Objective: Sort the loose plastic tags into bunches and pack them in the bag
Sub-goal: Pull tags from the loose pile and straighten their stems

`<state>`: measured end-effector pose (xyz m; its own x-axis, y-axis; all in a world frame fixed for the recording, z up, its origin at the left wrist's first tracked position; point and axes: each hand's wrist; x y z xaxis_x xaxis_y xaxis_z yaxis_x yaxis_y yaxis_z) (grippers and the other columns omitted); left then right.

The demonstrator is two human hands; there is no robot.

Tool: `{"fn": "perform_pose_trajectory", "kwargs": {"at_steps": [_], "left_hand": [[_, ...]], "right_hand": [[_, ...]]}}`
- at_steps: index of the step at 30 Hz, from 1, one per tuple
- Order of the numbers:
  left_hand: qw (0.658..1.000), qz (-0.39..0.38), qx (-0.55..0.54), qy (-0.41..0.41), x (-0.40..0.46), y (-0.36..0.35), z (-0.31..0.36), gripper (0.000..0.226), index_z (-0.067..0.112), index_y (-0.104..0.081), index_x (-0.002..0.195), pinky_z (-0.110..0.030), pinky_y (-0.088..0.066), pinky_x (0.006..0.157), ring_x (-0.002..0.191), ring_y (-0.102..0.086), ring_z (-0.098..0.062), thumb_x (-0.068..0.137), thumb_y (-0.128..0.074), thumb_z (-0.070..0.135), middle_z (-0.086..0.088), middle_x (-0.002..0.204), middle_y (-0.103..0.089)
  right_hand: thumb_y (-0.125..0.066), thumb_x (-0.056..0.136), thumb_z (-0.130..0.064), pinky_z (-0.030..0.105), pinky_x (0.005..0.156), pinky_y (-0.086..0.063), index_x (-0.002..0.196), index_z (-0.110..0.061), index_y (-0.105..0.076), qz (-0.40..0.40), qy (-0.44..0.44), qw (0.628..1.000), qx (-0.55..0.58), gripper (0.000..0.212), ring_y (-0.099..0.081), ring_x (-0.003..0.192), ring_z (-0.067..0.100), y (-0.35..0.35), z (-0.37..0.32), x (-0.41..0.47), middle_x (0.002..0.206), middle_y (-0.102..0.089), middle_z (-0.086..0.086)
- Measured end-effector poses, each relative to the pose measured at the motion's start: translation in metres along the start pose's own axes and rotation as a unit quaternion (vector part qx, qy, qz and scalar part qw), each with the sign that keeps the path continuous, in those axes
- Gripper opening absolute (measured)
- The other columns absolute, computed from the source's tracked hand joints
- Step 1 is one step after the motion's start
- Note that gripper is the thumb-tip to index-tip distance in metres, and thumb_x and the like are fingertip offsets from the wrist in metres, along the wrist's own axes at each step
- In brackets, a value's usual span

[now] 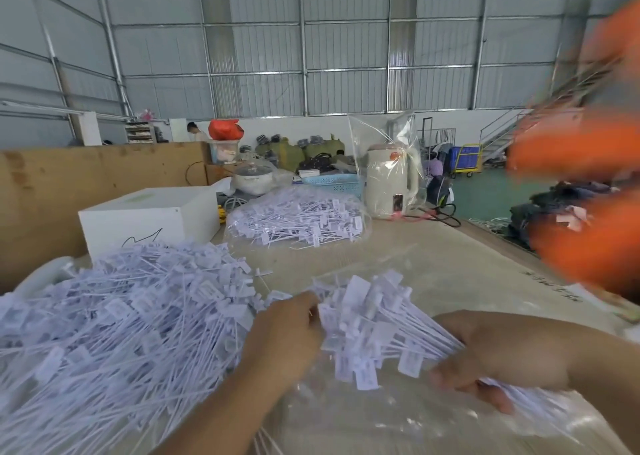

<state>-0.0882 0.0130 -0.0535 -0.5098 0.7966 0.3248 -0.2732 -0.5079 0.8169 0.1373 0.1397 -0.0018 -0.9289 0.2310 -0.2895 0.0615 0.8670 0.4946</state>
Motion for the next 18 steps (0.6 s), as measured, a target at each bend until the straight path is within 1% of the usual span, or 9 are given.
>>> {"fn": "perform_pose_trajectory", "kwargs": {"at_steps": [3,5,6,8,11,13,15,17,18], "left_hand": [[0.988,0.073,-0.139,0.008,0.001,0.006,0.0,0.026,0.016,-0.053,0.07,-0.027,-0.033,0.053,0.054,-0.045,-0.012,0.096,-0.05,0.016,-0.004,0.063,-0.053],[0.974,0.097,-0.203,-0.003,0.0,0.011,0.004,0.029,0.015,-0.057,0.071,-0.023,-0.033,0.055,0.057,-0.047,-0.014,0.098,-0.048,0.02,-0.007,0.067,-0.056],[0.966,0.105,-0.238,-0.001,-0.001,0.013,0.007,0.028,0.019,-0.062,0.073,-0.02,-0.036,0.057,0.06,-0.054,-0.013,0.098,-0.049,0.023,-0.002,0.071,-0.062],[0.94,0.117,-0.319,0.013,-0.001,0.019,0.013,0.03,0.031,-0.069,0.072,-0.013,-0.04,0.059,0.062,-0.058,0.003,0.096,-0.051,0.028,0.014,0.072,-0.066],[0.902,0.135,-0.406,0.057,0.0,0.026,0.017,0.032,0.028,-0.068,0.069,-0.028,-0.041,0.067,0.058,-0.055,0.007,0.096,-0.052,0.029,0.016,0.072,-0.067],[0.916,0.17,-0.363,0.016,-0.003,0.029,0.018,0.035,0.022,-0.065,0.07,-0.022,-0.042,0.068,0.062,-0.057,0.006,0.099,-0.048,0.031,0.012,0.075,-0.068],[0.937,0.181,-0.295,-0.054,-0.01,0.026,0.021,0.039,0.023,-0.062,0.071,-0.011,-0.041,0.06,0.066,-0.06,0.001,0.099,-0.044,0.042,0.01,0.074,-0.067],[0.952,0.161,-0.238,-0.108,-0.014,0.024,0.026,0.04,0.027,-0.059,0.076,-0.017,-0.043,0.057,0.066,-0.06,-0.006,0.095,-0.039,0.056,0.006,0.071,-0.064],[0.956,0.157,-0.204,-0.141,-0.015,0.022,0.028,0.037,0.028,-0.058,0.077,-0.021,-0.044,0.059,0.065,-0.058,-0.008,0.098,-0.039,0.052,0.006,0.069,-0.061]], "right_hand": [[-0.068,0.083,-0.021,0.029,0.053,-0.042,0.1,-0.007,-0.059,-0.018,-0.007,1.0,-0.018,0.023,-0.049,0.044,0.015,-0.004,-0.003,0.006,0.063,-0.054,0.003],[-0.066,0.081,-0.02,0.028,0.052,-0.044,0.099,-0.004,-0.057,-0.01,-0.025,0.999,-0.033,0.026,-0.05,0.044,0.017,-0.006,-0.003,0.013,0.068,-0.053,0.009],[-0.065,0.08,-0.019,0.028,0.051,-0.044,0.1,-0.002,-0.055,-0.004,-0.035,0.999,-0.04,0.028,-0.05,0.045,0.019,-0.007,-0.003,0.016,0.07,-0.053,0.013],[-0.062,0.078,-0.017,0.026,0.049,-0.044,0.1,0.001,-0.053,0.009,-0.051,0.996,-0.066,0.03,-0.05,0.05,0.025,-0.009,-0.001,0.02,0.074,-0.052,0.018],[-0.059,0.078,-0.025,0.02,0.054,-0.042,0.096,-0.002,-0.056,0.038,-0.074,0.987,-0.14,0.029,-0.051,0.059,0.024,-0.014,-0.002,0.024,0.073,-0.056,0.012],[-0.055,0.068,-0.052,0.025,0.058,-0.043,0.087,-0.015,-0.059,0.065,-0.083,0.975,-0.197,0.042,-0.052,0.062,0.019,-0.019,-0.005,0.026,0.071,-0.057,0.004],[-0.051,0.058,-0.071,0.025,0.058,-0.044,0.084,-0.019,-0.059,0.067,-0.067,0.974,-0.208,0.059,-0.053,0.059,0.019,-0.025,-0.008,0.028,0.07,-0.059,0.004],[-0.058,0.066,-0.068,0.02,0.054,-0.045,0.09,-0.01,-0.059,0.044,-0.047,0.982,-0.176,0.063,-0.053,0.053,0.019,-0.03,-0.01,0.032,0.067,-0.06,0.01],[-0.063,0.071,-0.059,0.019,0.052,-0.044,0.093,-0.005,-0.059,0.035,-0.042,0.987,-0.151,0.058,-0.053,0.05,0.018,-0.032,-0.01,0.035,0.066,-0.06,0.013]]}}
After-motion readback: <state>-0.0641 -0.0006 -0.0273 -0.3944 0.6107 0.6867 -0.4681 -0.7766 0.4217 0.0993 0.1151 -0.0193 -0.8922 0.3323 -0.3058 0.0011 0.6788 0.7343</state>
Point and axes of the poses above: each hand's wrist, its own x-axis towards the middle knuckle, its own y-axis out of the back of the hand, z = x × y
